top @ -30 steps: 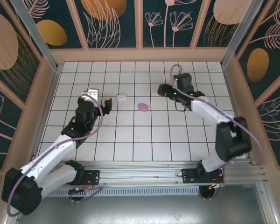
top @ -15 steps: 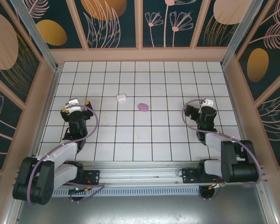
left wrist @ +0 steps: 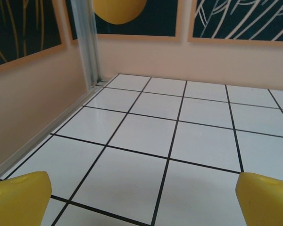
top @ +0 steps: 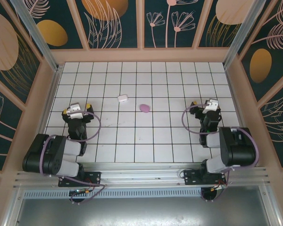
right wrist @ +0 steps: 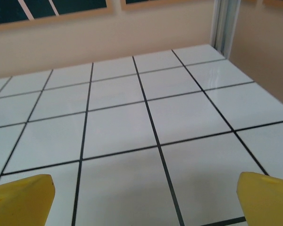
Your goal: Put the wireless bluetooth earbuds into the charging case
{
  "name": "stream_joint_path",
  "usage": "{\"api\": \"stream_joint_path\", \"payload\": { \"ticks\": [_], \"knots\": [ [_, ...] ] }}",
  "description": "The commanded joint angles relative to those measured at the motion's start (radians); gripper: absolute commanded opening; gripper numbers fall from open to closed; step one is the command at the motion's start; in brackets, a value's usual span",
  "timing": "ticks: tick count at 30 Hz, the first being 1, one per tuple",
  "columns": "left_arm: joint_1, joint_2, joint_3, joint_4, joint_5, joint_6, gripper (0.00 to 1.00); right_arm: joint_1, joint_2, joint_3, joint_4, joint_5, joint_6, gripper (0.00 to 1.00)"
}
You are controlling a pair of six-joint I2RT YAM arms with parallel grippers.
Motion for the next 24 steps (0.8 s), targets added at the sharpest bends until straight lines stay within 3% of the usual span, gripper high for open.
{"api": "stream_joint_path", "payload": {
  "ticks": [1,6,18,24],
  "knots": [
    [0.021,0.026,0.036,0.077,0.055,0.016,0.99,-0.009,0.037,0.006,0.114,0.000,0.020,0.99],
    [0.067,0.065,0.100,-0.024,0.113,-0.023,0.99,-0.013,0.037,0.002,0.126,-0.009,0.018,0.99],
    [0.072,0.069,0.099,-0.011,0.123,-0.021,0.98,-0.014,0.038,0.004,0.122,-0.010,0.018,0.99],
    [0.071,0.068,0.099,-0.012,0.123,-0.022,0.99,-0.017,0.039,0.016,0.101,-0.075,-0.001,0.99]
  ]
}}
